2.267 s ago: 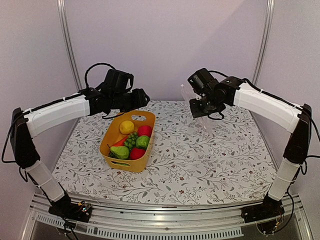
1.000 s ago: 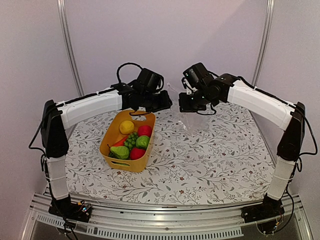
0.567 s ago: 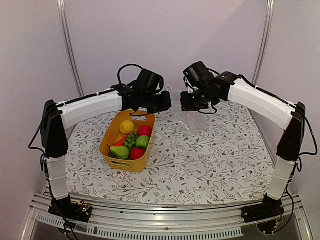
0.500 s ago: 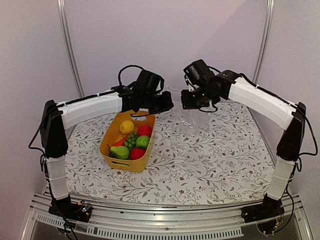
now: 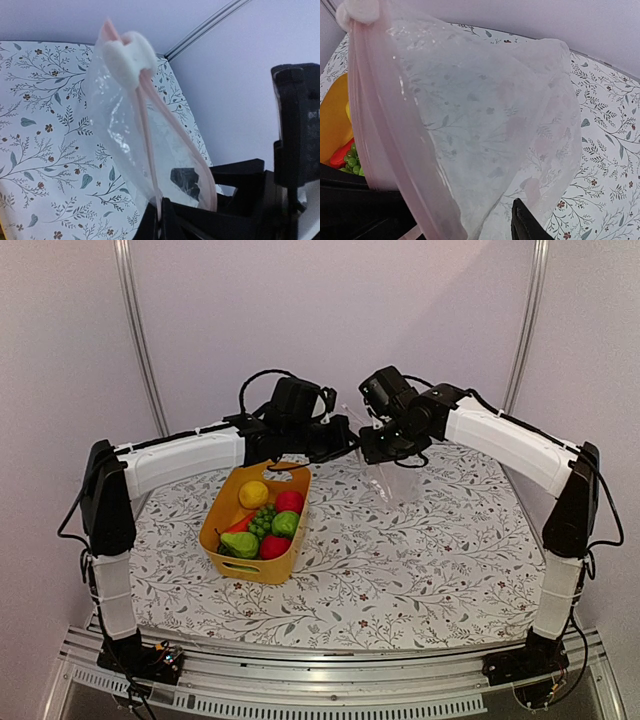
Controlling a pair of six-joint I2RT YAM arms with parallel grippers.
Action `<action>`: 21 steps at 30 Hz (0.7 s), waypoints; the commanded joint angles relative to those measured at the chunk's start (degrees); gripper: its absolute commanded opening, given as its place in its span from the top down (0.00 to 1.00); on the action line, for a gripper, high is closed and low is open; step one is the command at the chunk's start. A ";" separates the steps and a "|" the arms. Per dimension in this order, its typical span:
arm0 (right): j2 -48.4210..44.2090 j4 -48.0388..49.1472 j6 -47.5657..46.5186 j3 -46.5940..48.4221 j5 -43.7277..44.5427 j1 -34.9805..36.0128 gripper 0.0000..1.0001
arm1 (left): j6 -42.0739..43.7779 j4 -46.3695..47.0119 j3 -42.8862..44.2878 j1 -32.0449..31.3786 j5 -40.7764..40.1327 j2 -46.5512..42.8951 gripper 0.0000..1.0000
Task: Place the food in the zip-top bag and seal the zipper
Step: Open the zipper food storage bag at the center of the board.
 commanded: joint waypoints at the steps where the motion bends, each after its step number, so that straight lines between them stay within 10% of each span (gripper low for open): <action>1: 1.57 -2.92 -0.94 1.17 4.57 0.18 0.67 | -0.67 1.49 -1.26 0.51 0.91 -2.41 1.00; 9: 0.04 -7.92 -3.85 4.45 19.86 -1.62 0.99 | -2.56 -3.37 -2.58 1.93 -0.89 -2.00 1.00; 18: -1.12 -8.63 -6.01 3.01 20.89 -2.63 0.99 | -1.28 -2.48 -2.02 1.96 0.52 -1.25 1.00; 21: -1.92 -7.76 -5.77 2.33 17.10 -2.63 0.86 | -0.71 -1.99 -2.86 2.11 0.14 -2.21 1.00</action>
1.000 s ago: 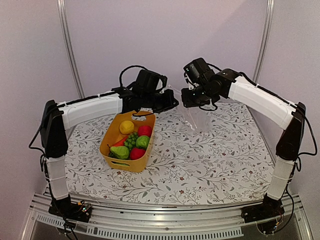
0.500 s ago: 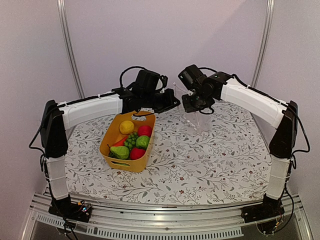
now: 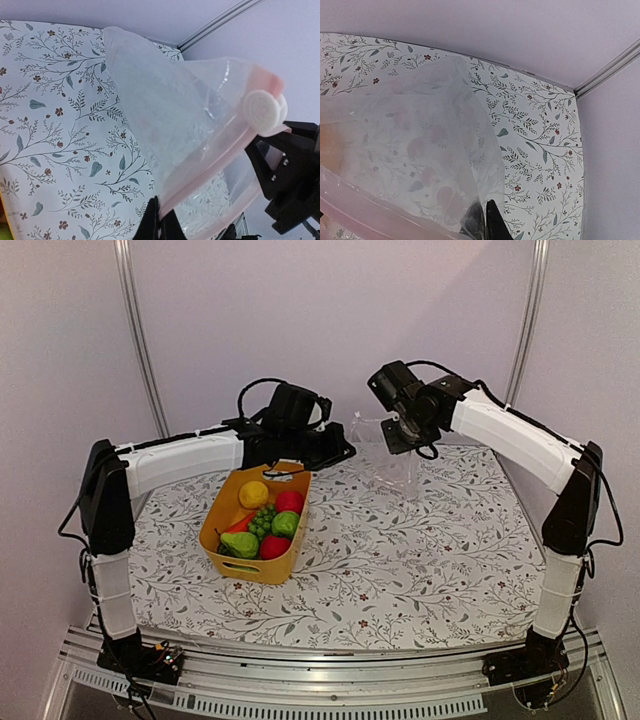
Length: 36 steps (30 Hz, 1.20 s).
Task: Place the food in the zip-top bag and seal the zipper
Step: Open the zipper food storage bag at the center of the board.
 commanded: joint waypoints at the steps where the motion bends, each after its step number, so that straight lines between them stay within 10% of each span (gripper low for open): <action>1: -3.09 0.17 -0.37 -1.58 -5.11 -0.20 0.79 | 1.27 0.10 -0.77 0.76 -0.22 -2.26 1.00; 13: -3.95 -1.17 2.27 -2.15 -15.27 1.54 0.75 | 1.05 1.90 -1.84 0.67 0.73 -2.93 1.00; 19: -2.06 -5.06 3.59 1.29 -13.01 2.89 0.94 | 0.91 2.16 -1.76 0.59 0.61 -2.83 1.00; 31: -0.61 -8.38 4.32 4.15 -11.47 3.72 1.00 | 1.89 2.23 -1.19 0.59 0.39 -2.73 1.00; 36: -0.43 -8.10 4.01 3.28 -10.14 2.24 1.00 | 5.99 2.35 -0.34 0.59 0.97 -3.60 0.62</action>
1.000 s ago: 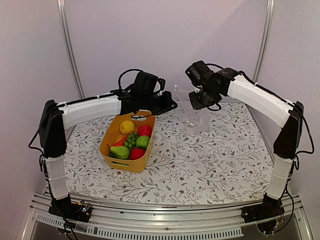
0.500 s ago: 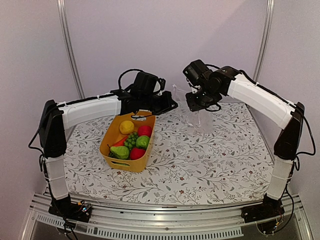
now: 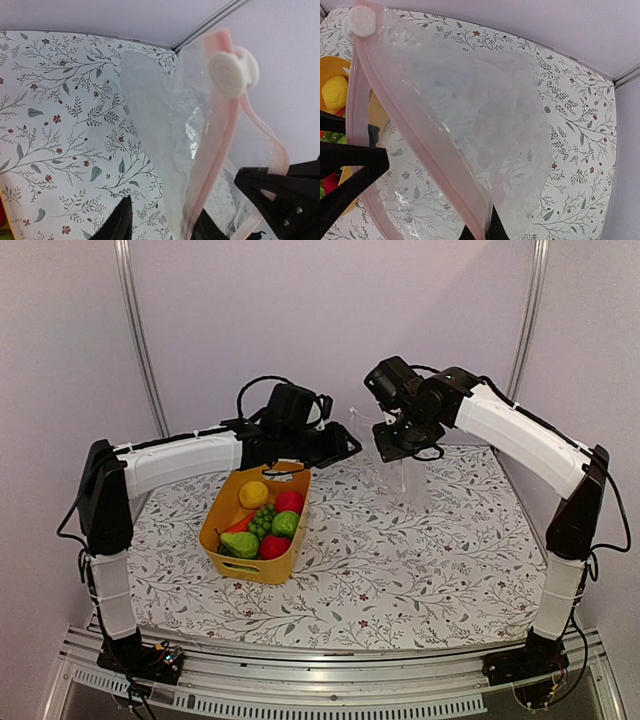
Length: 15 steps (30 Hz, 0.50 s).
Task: Place the food in the zip-top bag and seal the zipper
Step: Open the zipper food storage bag at the center of the board, then pick up the fake fruit from the bin.
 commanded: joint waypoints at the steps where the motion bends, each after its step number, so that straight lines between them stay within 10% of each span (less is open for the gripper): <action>1: 0.92 -0.66 0.05 -0.31 1.68 -2.00 1.00 | 5.23 0.70 0.37 0.49 -0.08 -3.76 0.59; 15: -4.21 4.50 -7.32 -6.75 4.88 -13.69 1.00 | 15.20 -14.25 -19.18 3.77 -14.60 -23.58 0.27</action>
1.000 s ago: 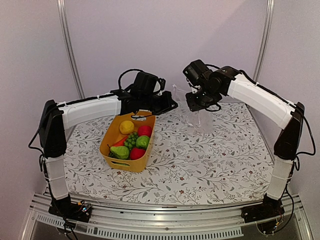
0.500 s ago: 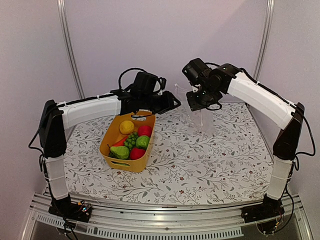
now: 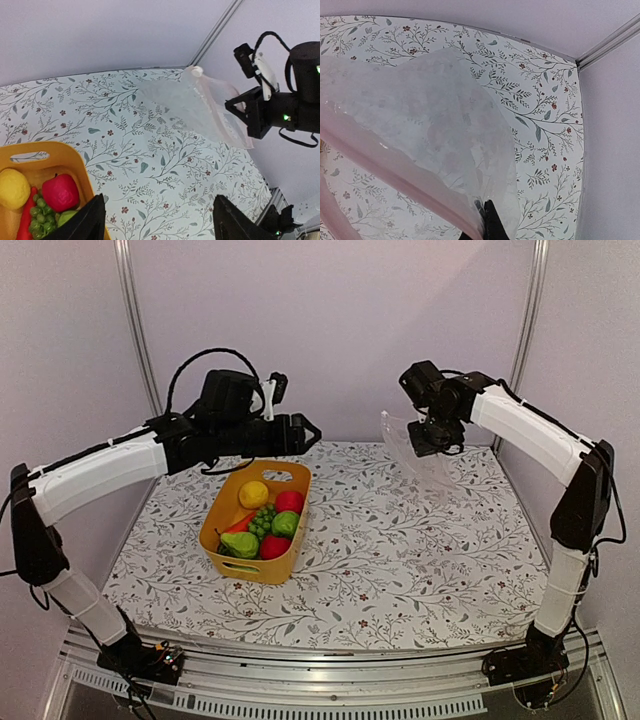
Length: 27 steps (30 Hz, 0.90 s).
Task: Place the food in the zip-top bag and seal the zipper
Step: Pick up the fake fruit from the bin.
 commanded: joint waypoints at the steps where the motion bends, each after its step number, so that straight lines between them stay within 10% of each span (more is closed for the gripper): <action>1: -4.05 2.07 -2.68 -0.56 2.57 -3.14 1.00 | -1.42 -11.07 -7.23 3.91 -7.99 -3.02 0.27; 27: -5.65 11.65 2.61 -16.98 -16.32 -3.42 1.00 | -1.93 -20.94 8.77 13.74 5.84 24.66 0.27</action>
